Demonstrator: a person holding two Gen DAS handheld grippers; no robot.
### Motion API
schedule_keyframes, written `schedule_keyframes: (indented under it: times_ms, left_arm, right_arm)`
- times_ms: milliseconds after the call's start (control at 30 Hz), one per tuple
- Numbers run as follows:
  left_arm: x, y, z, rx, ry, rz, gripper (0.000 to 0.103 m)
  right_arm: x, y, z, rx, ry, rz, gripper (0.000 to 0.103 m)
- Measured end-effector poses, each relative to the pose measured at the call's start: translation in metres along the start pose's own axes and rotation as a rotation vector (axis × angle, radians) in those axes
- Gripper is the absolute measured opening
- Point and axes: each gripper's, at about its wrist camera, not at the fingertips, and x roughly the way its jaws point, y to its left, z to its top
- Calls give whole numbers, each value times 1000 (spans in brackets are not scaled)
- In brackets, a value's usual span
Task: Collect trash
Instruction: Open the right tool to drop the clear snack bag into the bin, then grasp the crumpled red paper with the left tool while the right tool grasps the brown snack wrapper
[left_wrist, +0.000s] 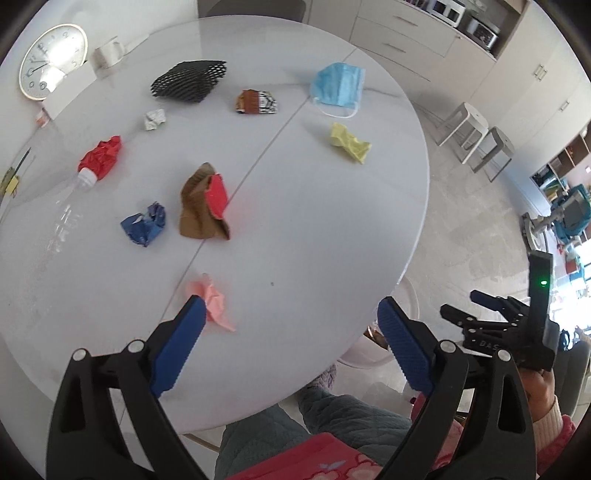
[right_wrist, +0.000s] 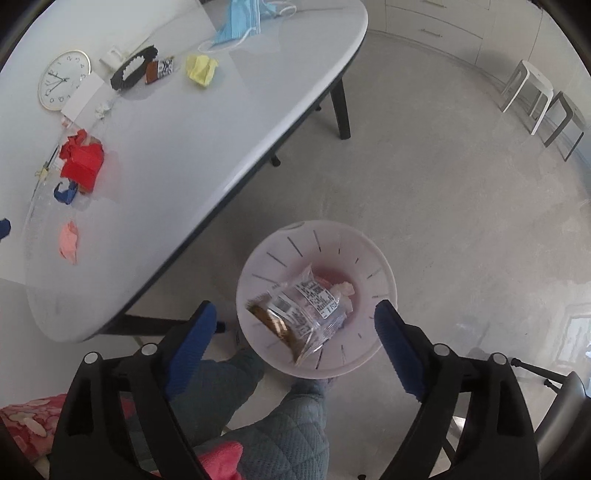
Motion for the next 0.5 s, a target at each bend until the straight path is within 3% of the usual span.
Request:
schedule_keyframes:
  times_ms: [133, 267, 500]
  left_arm:
    - [-4, 31, 5, -47, -7, 7, 90]
    - [-8, 54, 16, -75, -27, 9, 91]
    - [-18, 103, 43, -77, -93, 58, 94]
  right_arm:
    - [-42, 17, 19, 3, -125, -16, 101]
    - [-85, 42, 42, -5, -232, -5, 101]
    - [-106, 96, 88, -39, -306, 19, 101]
